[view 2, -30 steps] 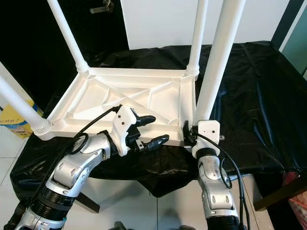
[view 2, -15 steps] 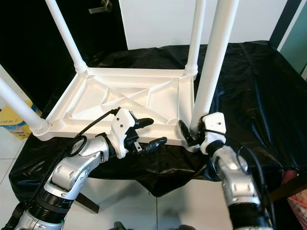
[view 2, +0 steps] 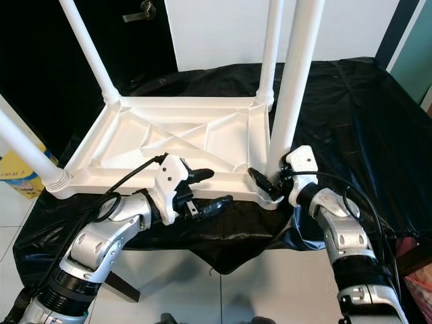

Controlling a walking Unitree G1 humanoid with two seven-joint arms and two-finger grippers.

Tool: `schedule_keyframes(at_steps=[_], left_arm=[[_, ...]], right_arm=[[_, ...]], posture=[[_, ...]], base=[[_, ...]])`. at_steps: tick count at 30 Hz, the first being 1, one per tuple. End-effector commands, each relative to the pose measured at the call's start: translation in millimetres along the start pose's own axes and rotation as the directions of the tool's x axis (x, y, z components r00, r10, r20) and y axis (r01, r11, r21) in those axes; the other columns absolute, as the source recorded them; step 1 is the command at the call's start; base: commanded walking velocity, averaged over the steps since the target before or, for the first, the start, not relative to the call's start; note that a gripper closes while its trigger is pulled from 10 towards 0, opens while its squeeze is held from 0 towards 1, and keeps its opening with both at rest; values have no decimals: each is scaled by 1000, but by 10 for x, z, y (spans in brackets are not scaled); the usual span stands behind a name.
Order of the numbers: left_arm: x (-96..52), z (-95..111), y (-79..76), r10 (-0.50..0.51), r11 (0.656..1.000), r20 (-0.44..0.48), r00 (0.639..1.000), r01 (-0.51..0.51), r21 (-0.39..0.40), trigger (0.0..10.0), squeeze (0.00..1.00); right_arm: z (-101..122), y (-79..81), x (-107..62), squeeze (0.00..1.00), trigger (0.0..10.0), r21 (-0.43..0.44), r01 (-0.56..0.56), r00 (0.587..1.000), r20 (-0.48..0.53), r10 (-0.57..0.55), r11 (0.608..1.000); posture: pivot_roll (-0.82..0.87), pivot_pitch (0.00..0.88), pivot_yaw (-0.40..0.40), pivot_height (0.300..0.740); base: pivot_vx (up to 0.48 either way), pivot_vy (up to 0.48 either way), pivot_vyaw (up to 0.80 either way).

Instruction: Building children table

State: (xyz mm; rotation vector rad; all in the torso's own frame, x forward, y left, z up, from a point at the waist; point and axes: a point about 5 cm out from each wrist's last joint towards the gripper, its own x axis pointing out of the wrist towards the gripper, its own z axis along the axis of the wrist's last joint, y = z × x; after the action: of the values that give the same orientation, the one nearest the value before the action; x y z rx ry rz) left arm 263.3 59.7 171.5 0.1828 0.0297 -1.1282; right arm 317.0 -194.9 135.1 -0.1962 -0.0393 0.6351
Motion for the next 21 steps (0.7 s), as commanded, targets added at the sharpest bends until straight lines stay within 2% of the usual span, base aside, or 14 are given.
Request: schedule_keyframes(at_steps=[1, 6, 7, 8, 13, 14, 15, 16, 19, 21], left_arm=[[5, 27, -19, -7, 1000, 5, 1000, 7, -2, 10000, 0], [8, -7, -31, -6, 1000, -7, 1000, 6, 2, 10000, 0], [21, -34, -47, -6, 1000, -11, 1000, 6, -6, 10000, 0], [35, -54, -63, -10, 1000, -11, 1000, 10, -18, 10000, 0], [64, -118, -107, -34, 999, -20, 999, 33, -31, 10000, 0], [61, -126, -106, -45, 997, -14, 999, 44, -58, 10000, 369], [61, -126, -106, -45, 997, -14, 999, 44, -58, 10000, 369], [59, -133, -98, -49, 995, -8, 999, 48, -84, 10000, 1000], [64, -152, -76, -40, 996, -25, 999, 37, -79, 10000, 1000], [72, -183, -69, -34, 998, -57, 998, 32, -45, 10000, 1000]], right_arm=[[-39, 37, 41, 0, 0, -6, -34, 999, -25, 34, 999], [-76, 25, 50, 0, 0, 3, -47, 999, -25, 47, 999], [-107, 46, 47, 0, 4706, 15, -47, 998, -29, 47, 999], [-130, 66, 44, 0, 10000, 24, -46, 998, -32, 47, 999], [-189, 110, 31, 0, 10000, 54, -24, 999, -30, 26, 998], [-203, 122, 31, 0, 10000, 58, -19, 999, -26, 20, 998], [-203, 122, 31, 0, 10000, 58, -19, 999, -26, 20, 998], [-215, 137, 28, 0, 10000, 68, -11, 1000, -20, 12, 998], [-230, 158, 22, 0, 10000, 77, 9, 1000, -9, -8, 997], [-243, 175, 15, 0, 10000, 93, 34, 999, -4, -34, 995]], posture=[[-108, 13, 53, 740], [-111, 7, 49, 740], [-115, 8, 49, 740], [-115, 6, 47, 740], [-119, 0, 43, 740], [-125, 0, 42, 740], [-125, 0, 42, 740], [-129, 0, 42, 740], [-131, 0, 41, 740], [-136, 0, 39, 740]], base=[[0, 0, 0], [0, 0, 0], [0, 0, 0], [0, 0, 0], [0, 0, 0], [0, 0, 0], [0, 0, 0], [0, 0, 0], [0, 0, 0], [0, 0, 0]])
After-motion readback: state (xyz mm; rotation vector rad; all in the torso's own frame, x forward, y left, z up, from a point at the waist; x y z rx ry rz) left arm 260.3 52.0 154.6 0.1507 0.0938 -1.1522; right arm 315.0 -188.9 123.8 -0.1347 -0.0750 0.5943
